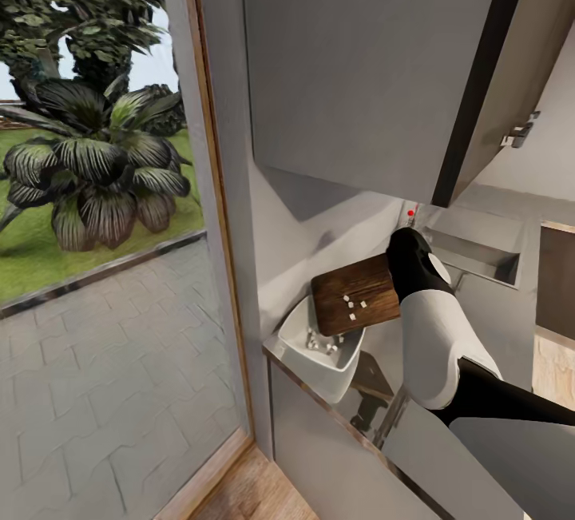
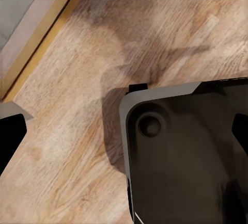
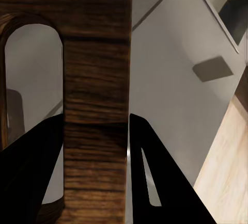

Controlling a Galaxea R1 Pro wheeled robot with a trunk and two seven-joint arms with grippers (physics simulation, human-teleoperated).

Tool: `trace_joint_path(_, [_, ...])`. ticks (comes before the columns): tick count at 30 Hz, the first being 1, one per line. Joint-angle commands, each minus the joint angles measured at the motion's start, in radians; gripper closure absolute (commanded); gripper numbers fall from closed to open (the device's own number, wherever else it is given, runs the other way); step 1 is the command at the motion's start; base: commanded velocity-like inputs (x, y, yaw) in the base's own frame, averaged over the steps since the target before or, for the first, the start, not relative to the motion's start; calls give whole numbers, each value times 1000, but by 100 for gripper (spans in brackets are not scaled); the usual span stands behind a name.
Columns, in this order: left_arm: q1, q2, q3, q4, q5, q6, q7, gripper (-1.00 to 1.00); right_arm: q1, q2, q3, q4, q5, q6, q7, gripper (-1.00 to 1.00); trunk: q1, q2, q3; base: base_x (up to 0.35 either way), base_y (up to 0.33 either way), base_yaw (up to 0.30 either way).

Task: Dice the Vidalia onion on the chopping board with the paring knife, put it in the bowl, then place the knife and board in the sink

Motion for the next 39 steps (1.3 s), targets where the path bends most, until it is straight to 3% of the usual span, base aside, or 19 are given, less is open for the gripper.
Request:
trace_joint_path(1, [-1, -1, -8, 3, 5, -5, 0, -100, -2, 1, -4, -1, 9, -1, 4, 100, 1, -2, -2, 0, 74, 0])
trace_joint_path(9, [-1, -1, -9, 3, 5, -5, 0, -100, -2, 1, -4, -1, 8, -1, -73, 100, 1, -2, -2, 0, 33, 0])
trace_joint_path(29, [-1, -1, -9, 3, 5, -5, 0, -100, -2, 1, -3, -2, 8, -1, -79, 100, 1, -2, -2, 0, 0, 0])
trace_joint_path(33, [-1, -1, -8, 3, 5, -5, 0, -100, -2, 1, -4, -55, 1, -3, -75, 100, 1, -2, -2, 0, 0, 0])
trace_joint_path(36, [-1, -1, -8, 3, 5, -5, 0, -100, -2, 1, -8, -128, -63, -7, -39, 100, 1, -2, -2, 0, 0, 0])
trace_joint_path(37, [-1, -1, -8, 3, 5, -5, 0, -100, -2, 1, -11, -143, -118, -7, -1, 100, 1, -2, -2, 0, 0, 0])
trace_joint_path(39, [-1, -1, -8, 3, 5, -5, 0, -100, -2, 1, -12, -149, -191, -7, 69, 100, 1, -2, -2, -27, 0, 0])
